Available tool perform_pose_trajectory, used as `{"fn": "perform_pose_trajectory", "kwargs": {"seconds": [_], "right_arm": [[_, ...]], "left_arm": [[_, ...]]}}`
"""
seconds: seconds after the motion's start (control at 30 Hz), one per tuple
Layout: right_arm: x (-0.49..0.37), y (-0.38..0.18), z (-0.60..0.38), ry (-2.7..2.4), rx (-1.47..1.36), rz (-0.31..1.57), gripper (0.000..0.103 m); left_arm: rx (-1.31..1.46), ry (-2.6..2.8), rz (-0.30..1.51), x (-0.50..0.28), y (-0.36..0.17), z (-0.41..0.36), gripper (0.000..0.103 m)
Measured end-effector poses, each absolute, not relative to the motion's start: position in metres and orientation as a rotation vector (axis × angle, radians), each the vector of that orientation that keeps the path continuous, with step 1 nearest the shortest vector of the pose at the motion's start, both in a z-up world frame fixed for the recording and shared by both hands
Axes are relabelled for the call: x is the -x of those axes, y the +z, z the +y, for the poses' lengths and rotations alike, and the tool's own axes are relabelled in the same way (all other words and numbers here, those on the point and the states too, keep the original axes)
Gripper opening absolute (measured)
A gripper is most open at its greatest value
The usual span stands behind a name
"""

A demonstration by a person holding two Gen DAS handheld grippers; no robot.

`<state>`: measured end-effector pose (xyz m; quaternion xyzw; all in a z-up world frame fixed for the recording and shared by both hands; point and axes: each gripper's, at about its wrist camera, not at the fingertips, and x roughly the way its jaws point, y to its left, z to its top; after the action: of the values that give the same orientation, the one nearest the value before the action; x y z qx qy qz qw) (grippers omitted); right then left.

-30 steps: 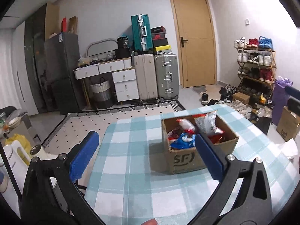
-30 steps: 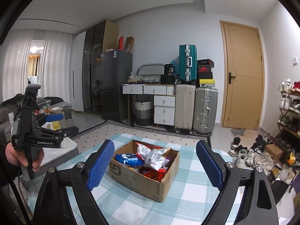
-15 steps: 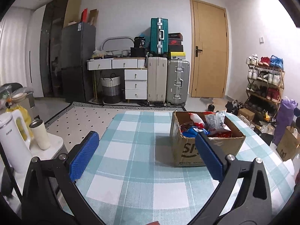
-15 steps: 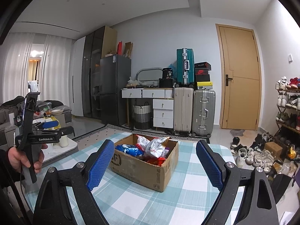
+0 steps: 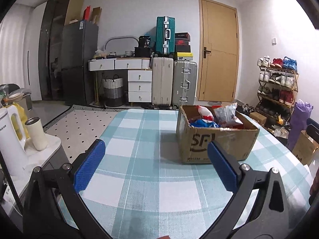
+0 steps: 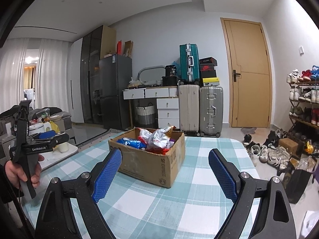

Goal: Organize snacks

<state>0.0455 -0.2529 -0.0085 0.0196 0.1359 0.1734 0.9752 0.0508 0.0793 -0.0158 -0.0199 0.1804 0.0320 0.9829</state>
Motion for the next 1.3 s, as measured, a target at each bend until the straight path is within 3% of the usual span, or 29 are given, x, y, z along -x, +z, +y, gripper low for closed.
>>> {"fn": "perform_pose_trajectory", "kwargs": {"seconds": [0.57,0.87,1.3], "right_arm": [[-0.059,-0.056,-0.262,0.257,-0.027,0.311,0.091],[-0.069,-0.065,-0.255,0.255,0.004,0.355,0.102],[-0.072,-0.068,-0.255,0.256,0.007,0.364,0.102]], "left_arm": [[0.024,0.046,0.381,-0.066,-0.055,0.075,0.102],[0.009,0.047,0.378,-0.065,-0.055,0.071,0.102],[-0.003,0.051,0.331,-0.058,-0.053,0.067,0.102]]}}
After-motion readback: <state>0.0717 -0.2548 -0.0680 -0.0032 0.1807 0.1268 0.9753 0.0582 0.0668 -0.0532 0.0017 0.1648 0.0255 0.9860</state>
